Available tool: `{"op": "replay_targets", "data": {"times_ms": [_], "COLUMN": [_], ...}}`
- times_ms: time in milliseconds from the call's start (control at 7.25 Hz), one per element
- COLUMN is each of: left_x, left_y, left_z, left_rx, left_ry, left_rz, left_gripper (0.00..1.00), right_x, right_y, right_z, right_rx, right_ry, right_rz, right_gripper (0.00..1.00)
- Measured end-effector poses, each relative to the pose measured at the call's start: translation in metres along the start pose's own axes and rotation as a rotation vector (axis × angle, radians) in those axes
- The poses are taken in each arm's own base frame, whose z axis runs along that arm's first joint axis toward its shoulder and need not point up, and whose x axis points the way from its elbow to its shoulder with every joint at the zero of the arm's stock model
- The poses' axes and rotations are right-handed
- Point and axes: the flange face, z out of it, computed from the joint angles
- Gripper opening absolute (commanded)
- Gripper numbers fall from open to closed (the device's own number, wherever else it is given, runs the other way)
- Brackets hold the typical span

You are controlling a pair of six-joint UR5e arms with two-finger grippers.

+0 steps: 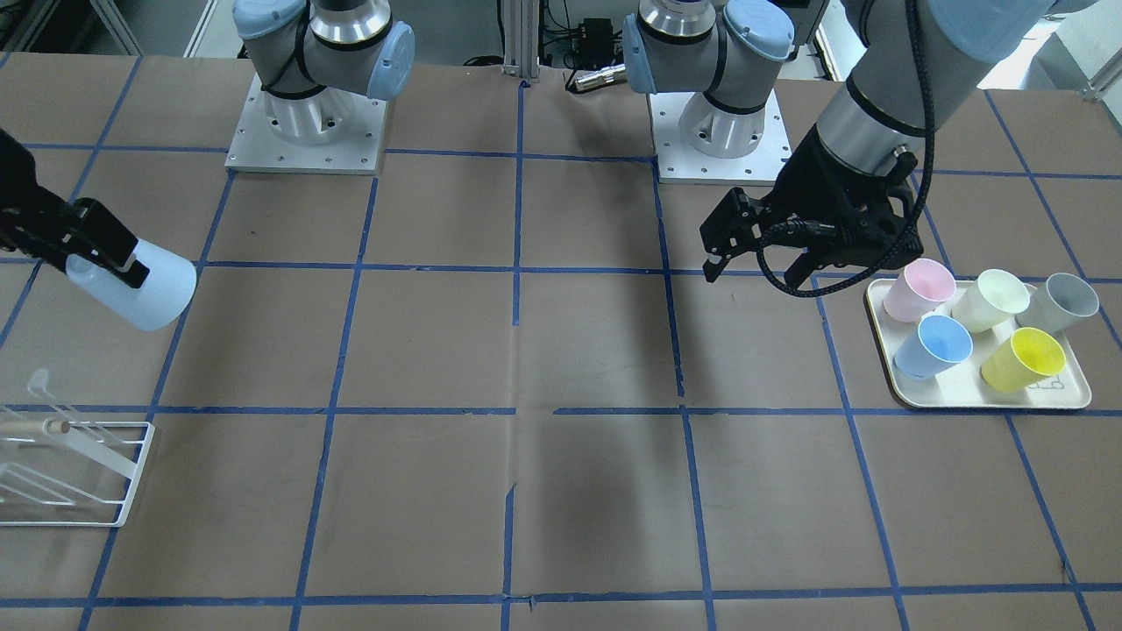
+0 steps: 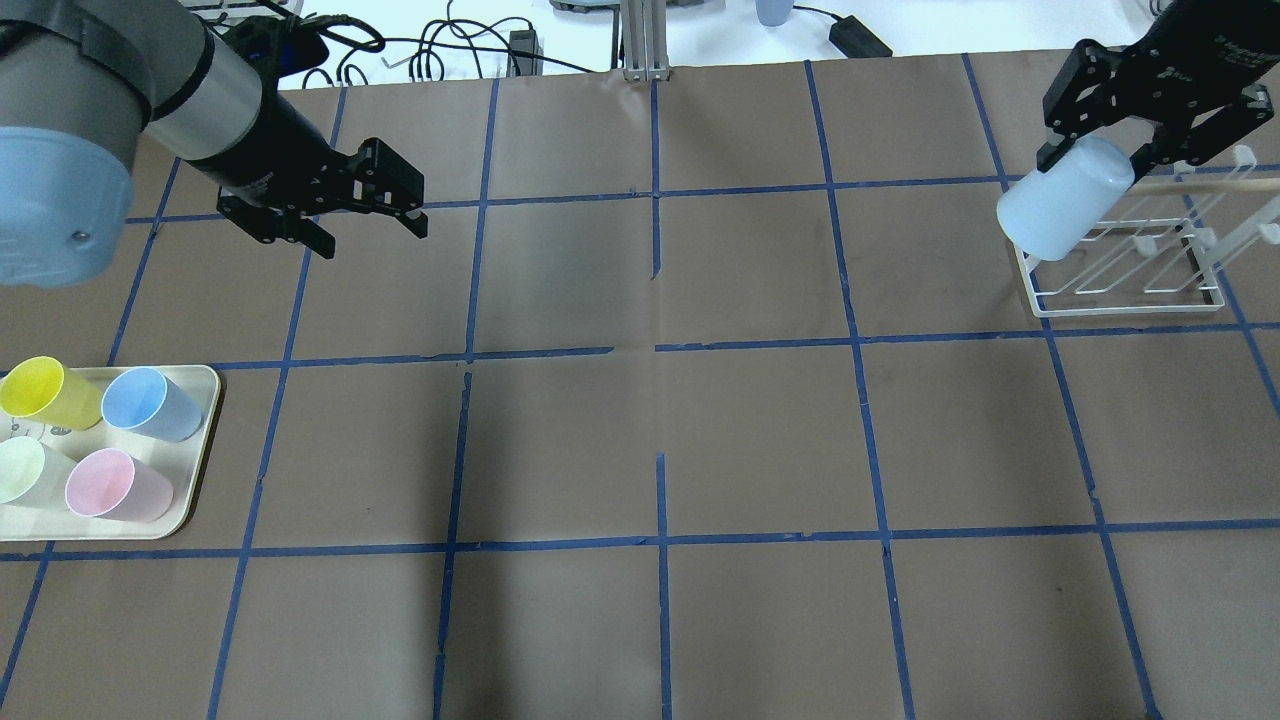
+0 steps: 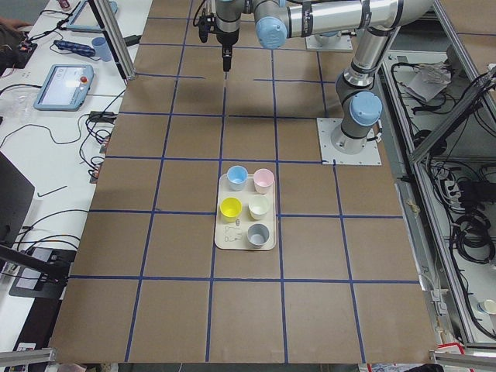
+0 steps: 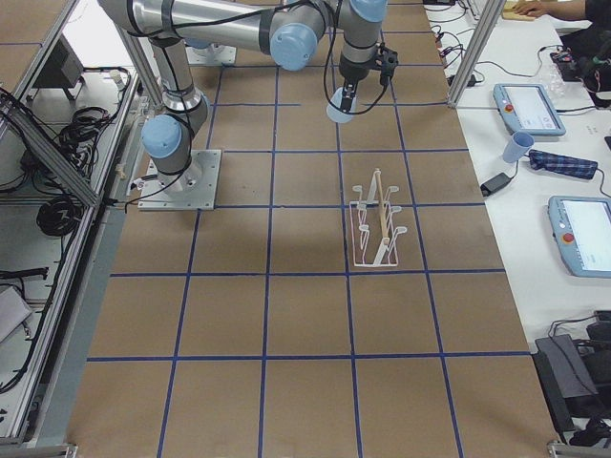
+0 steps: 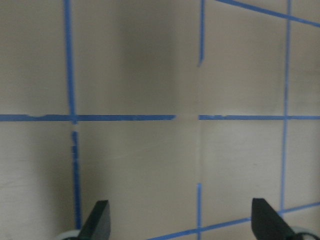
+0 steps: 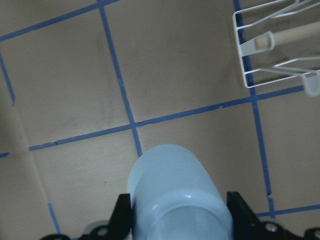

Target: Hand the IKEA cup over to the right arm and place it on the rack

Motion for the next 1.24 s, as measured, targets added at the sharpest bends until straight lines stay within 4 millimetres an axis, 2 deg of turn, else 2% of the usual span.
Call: {"op": "replay_targets", "data": {"times_ms": [276,552,828,966,1241], "left_x": [0.021,0.049,0.054,0.053,0.045], "left_y": [0.0,0.008,0.012,0.014,0.016], "left_z": [-0.024,-0.029,-0.028,-0.034,-0.046], "left_rx": [0.019,0.028,0.031,0.032,0.036], "left_ry": [-0.092,-0.161,-0.176,-0.182,-0.176], "left_rz": [0.028,0.071,0.064,0.058,0.047], "left_gripper": [1.0,1.0,1.0,1.0,1.0], "right_x": [0.019,0.043,0.076,0.086,0.093], "right_y": [-0.028,-0.044,-0.049,-0.051,-0.051], "right_z": [0.016,0.027,0.035,0.044,0.06], "right_rx": [0.044,0.052,0.062,0.078,0.104], "right_ry": [0.124,0.19,0.204,0.206,0.211], "right_rz": [-0.054,-0.114,-0.148,-0.157,-0.164], "right_gripper": [0.0,0.0,0.0,0.0,0.0]}}
